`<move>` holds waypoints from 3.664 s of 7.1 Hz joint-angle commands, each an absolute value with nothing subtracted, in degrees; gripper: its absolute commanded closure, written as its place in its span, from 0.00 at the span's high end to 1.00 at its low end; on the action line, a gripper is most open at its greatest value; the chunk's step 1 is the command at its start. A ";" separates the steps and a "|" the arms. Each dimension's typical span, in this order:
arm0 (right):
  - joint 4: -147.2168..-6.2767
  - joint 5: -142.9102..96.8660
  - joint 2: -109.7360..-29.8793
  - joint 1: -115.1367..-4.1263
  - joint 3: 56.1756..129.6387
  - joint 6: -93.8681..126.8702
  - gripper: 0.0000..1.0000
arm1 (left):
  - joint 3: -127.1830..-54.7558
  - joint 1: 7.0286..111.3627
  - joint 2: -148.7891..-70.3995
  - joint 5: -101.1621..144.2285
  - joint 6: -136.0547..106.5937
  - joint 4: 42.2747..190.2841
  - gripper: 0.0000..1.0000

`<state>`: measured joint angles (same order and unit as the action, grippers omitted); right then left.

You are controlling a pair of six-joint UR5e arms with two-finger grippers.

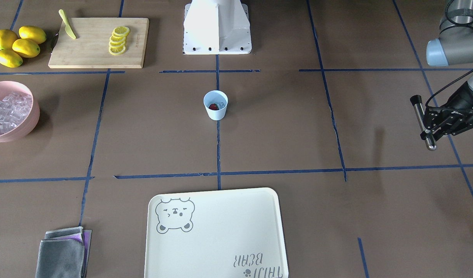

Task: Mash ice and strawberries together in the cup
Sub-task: 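Lift the muddler upright with the left gripper, then carry the muddler over the blue cup and lower it inside, then press the muddler down into the cup onto the ice and strawberry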

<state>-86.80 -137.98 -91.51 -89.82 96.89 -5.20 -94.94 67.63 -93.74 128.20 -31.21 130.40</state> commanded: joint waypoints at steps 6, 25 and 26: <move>-86.66 -137.20 -93.16 -89.82 97.47 -5.54 0.99 | -106.52 60.07 -106.78 114.43 -47.58 151.89 0.00; -86.66 -138.43 -93.43 -89.82 96.86 -5.19 0.99 | -92.38 13.89 -117.41 60.82 -24.69 185.28 0.00; -86.66 -138.34 -93.43 -89.82 96.77 -5.19 0.99 | -91.85 13.89 -117.51 60.82 -24.78 185.27 0.00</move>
